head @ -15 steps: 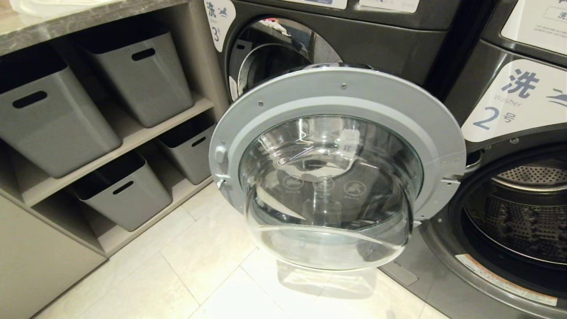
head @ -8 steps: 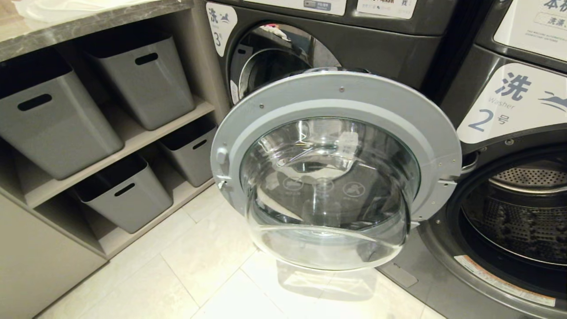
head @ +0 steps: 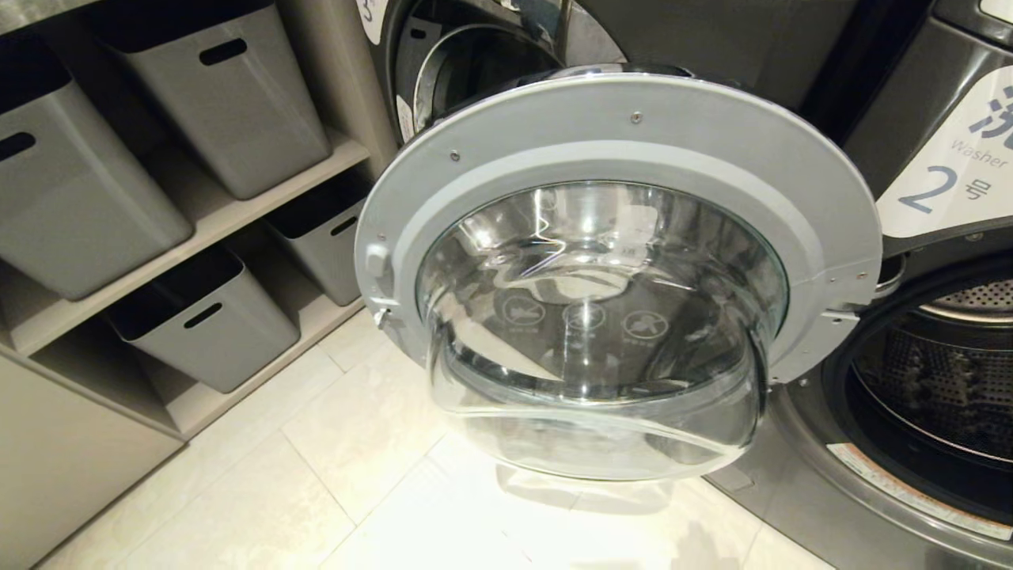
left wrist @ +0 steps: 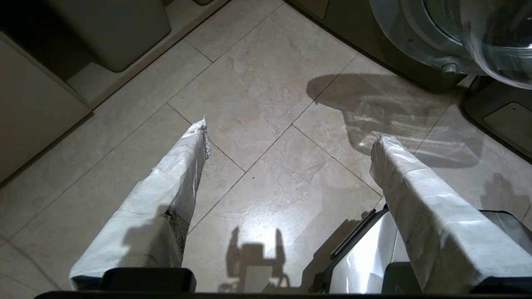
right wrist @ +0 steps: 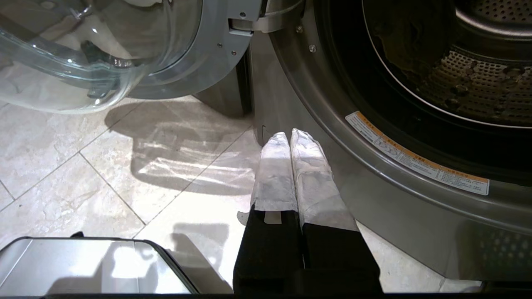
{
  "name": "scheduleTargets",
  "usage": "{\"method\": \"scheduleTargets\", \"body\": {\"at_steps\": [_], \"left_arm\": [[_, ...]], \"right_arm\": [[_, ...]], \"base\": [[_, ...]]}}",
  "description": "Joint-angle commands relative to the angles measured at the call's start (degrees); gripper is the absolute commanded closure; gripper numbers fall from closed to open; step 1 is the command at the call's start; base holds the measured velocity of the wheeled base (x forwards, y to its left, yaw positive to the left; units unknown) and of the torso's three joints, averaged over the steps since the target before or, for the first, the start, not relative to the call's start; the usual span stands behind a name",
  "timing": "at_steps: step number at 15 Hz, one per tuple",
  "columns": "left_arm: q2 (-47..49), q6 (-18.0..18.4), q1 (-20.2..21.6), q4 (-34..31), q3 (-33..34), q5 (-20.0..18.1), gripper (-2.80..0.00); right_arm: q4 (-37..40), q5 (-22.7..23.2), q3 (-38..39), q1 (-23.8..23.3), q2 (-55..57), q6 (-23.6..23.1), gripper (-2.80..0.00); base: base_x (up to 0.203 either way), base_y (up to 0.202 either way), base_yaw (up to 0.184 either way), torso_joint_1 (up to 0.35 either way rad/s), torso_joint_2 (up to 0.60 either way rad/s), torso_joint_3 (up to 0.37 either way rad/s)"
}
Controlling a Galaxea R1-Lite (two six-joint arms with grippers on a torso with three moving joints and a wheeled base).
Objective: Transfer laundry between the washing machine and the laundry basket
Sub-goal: Pick a cloth and place it into the basket
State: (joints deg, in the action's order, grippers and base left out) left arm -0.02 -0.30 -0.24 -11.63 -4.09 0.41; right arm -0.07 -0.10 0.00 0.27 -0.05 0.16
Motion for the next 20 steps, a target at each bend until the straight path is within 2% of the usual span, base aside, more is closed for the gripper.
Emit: {"method": "scheduleTargets", "body": {"at_steps": [1,6,17,20], "left_arm": [[-0.1,0.0,0.0,-0.1,-0.1,0.0,-2.80],[-0.2,-0.1,0.0,-0.1,-0.1,0.0,-2.80],[-0.1,0.0,0.0,-0.1,-0.1,0.0,-2.80],[-0.1,0.0,0.0,-0.1,-0.1,0.0,-2.80]], "right_arm": [[0.0,0.0,0.0,0.1,0.0,0.0,0.00],[0.0,0.0,0.0,0.0,0.0,0.2,0.00],[0.0,0.0,0.0,0.0,0.0,0.2,0.00],[0.0,0.0,0.0,0.0,0.0,-0.1,0.00]], "base": [[0.000,0.000,0.000,0.004,0.00,-0.195],[0.000,0.000,0.000,0.001,0.00,-0.149],[0.000,0.000,0.000,0.000,0.00,-0.003],[-0.001,-0.139,0.008,0.003,0.01,0.004]]}}
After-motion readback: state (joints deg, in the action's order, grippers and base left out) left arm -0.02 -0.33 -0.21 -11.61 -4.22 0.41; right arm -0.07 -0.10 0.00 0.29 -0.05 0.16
